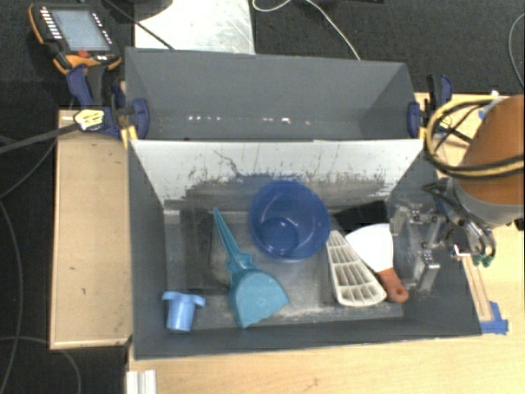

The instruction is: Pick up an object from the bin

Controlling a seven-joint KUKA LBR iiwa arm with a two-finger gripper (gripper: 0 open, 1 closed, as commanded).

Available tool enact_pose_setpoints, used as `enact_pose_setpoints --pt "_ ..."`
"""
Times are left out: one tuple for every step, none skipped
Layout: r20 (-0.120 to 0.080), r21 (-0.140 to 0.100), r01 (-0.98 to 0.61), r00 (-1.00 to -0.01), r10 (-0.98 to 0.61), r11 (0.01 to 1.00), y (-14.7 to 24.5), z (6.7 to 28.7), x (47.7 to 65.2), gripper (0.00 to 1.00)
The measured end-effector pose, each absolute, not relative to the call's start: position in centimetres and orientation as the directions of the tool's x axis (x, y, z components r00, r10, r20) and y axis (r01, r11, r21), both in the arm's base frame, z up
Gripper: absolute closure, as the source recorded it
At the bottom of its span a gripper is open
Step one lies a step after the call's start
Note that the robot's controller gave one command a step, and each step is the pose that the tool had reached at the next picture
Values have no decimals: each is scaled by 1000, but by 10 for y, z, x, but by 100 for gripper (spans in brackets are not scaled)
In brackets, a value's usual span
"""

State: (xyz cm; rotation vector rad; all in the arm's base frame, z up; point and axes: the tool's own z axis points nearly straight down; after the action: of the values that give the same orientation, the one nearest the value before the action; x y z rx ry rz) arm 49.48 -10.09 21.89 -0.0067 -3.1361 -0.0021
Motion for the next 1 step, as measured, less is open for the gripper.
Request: enact_pose_setpoints --pt "-3 0 -1 -1000 -1 1000 -100 223 496 0"
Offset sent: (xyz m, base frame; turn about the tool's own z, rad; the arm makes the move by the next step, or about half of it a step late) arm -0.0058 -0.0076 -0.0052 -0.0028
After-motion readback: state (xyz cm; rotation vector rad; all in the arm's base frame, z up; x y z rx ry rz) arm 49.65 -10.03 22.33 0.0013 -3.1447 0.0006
